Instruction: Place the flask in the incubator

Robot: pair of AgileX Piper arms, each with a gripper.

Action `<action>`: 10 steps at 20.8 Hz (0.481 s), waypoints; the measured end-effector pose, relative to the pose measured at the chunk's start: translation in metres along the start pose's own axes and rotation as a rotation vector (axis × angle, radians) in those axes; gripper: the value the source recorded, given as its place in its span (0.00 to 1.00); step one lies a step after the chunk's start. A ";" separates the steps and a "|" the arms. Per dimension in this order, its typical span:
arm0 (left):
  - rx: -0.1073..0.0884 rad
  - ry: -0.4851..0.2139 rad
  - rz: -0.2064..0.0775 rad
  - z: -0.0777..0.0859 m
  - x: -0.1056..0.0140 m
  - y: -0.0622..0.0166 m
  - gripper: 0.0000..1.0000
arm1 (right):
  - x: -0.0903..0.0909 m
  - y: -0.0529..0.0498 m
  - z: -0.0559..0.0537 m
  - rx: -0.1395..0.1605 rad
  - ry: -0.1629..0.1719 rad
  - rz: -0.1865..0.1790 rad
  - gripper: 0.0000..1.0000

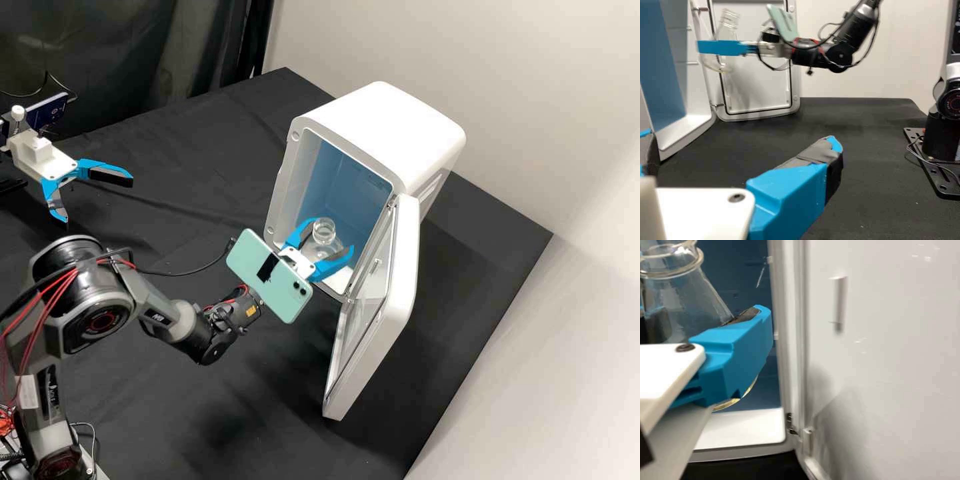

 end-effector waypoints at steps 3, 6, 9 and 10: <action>-0.014 -0.016 -0.017 0.001 0.002 -0.0029 1.00 | 0.014 -0.017 -0.007 -0.011 0.024 -0.025 0.00; -0.020 -0.027 -0.024 0.003 0.004 -0.0043 1.00 | 0.025 -0.033 -0.014 -0.019 0.047 -0.046 0.00; -0.033 -0.022 -0.024 0.002 0.005 -0.0052 1.00 | 0.036 -0.043 -0.014 -0.026 0.053 -0.057 0.00; -0.031 -0.025 -0.024 0.003 0.005 -0.0051 1.00 | 0.040 -0.045 -0.013 -0.026 0.048 -0.059 0.00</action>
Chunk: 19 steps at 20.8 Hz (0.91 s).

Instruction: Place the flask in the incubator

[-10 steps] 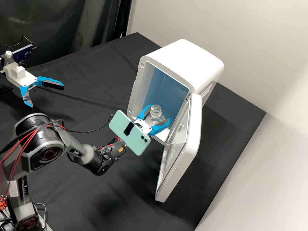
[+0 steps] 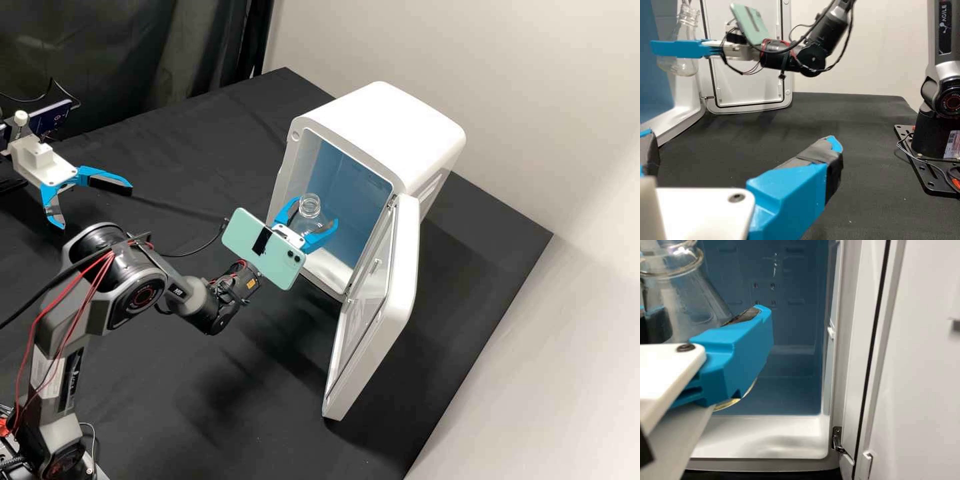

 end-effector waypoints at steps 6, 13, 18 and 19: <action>-0.016 -0.010 0.002 0.003 0.003 -0.0008 1.00 | 0.025 -0.004 0.017 0.017 -0.076 -0.003 0.00; 0.002 -0.036 0.000 0.008 0.005 -0.0015 1.00 | 0.046 -0.001 0.022 0.013 -0.088 0.004 0.00; -0.009 -0.028 0.005 0.007 0.006 -0.0015 1.00 | 0.066 0.003 0.022 0.011 -0.091 0.008 0.00; -0.016 -0.023 0.004 0.007 0.007 -0.0020 1.00 | 0.070 0.004 0.023 0.011 -0.095 0.005 0.00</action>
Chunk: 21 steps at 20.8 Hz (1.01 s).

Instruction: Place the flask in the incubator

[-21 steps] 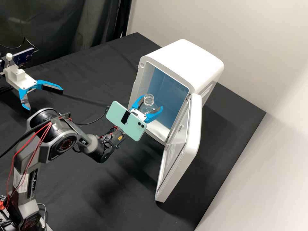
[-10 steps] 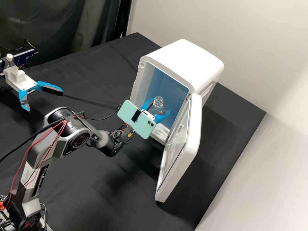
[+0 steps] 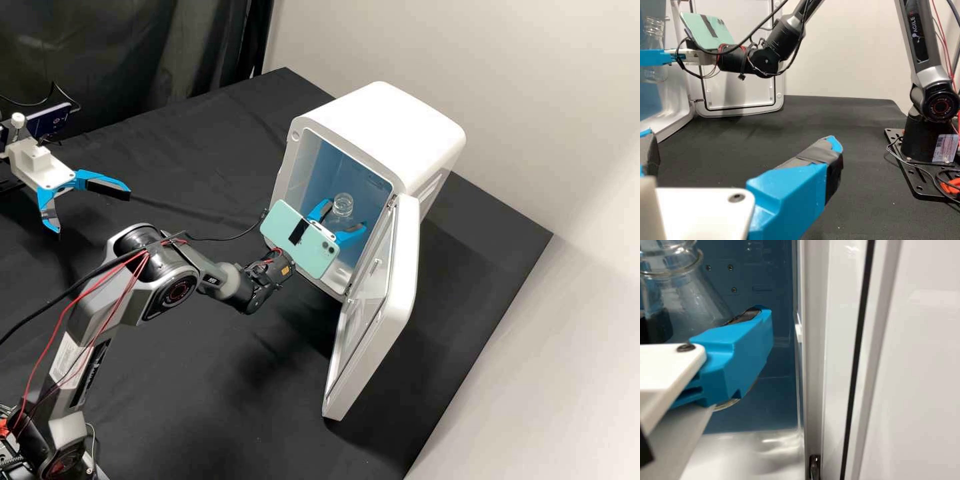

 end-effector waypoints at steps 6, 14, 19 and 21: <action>0.016 -0.001 -0.004 0.000 0.001 -0.0010 1.00 | 0.030 0.001 0.004 -0.004 -0.046 -0.033 0.00; 0.016 -0.001 -0.004 0.000 0.001 -0.0010 1.00 | 0.058 0.007 0.006 0.002 -0.055 -0.041 0.00; 0.015 0.009 -0.001 -0.001 0.000 -0.0006 1.00 | 0.071 0.003 0.012 0.028 -0.086 -0.063 0.00; 0.015 0.013 0.000 -0.002 0.000 -0.0004 1.00 | 0.074 0.001 0.015 0.029 -0.093 -0.069 0.00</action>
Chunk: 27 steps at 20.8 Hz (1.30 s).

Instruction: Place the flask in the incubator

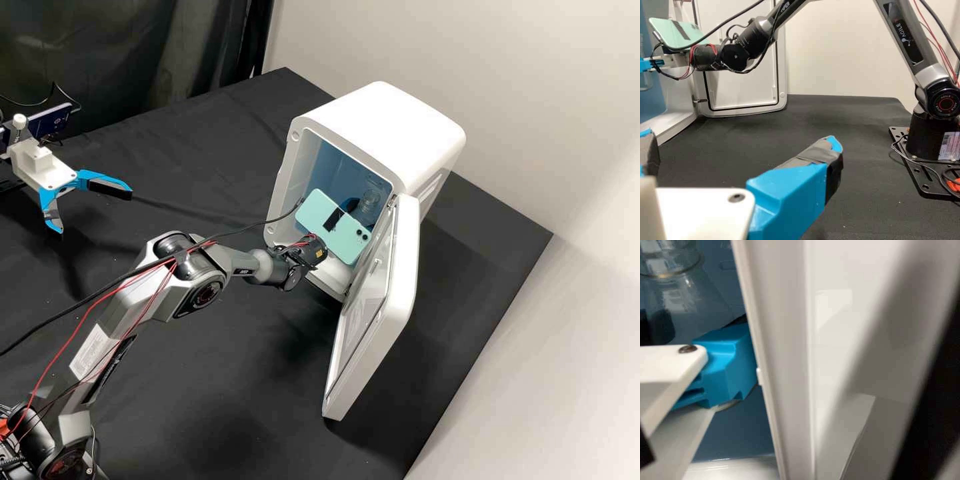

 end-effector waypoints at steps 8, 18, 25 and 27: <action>0.000 0.009 0.002 -0.001 -0.001 0.0003 1.00 | 0.005 -0.003 0.003 0.002 -0.005 -0.016 0.00; -0.001 0.012 0.003 -0.002 -0.001 0.0004 1.00 | 0.005 -0.004 0.004 -0.002 -0.007 -0.020 0.00; -0.001 0.012 0.003 -0.002 -0.001 0.0004 1.00 | 0.007 -0.023 0.019 0.001 -0.038 -0.059 0.00; 0.000 0.014 0.002 -0.002 -0.001 0.0004 1.00 | 0.007 -0.028 0.018 0.000 -0.036 -0.069 0.00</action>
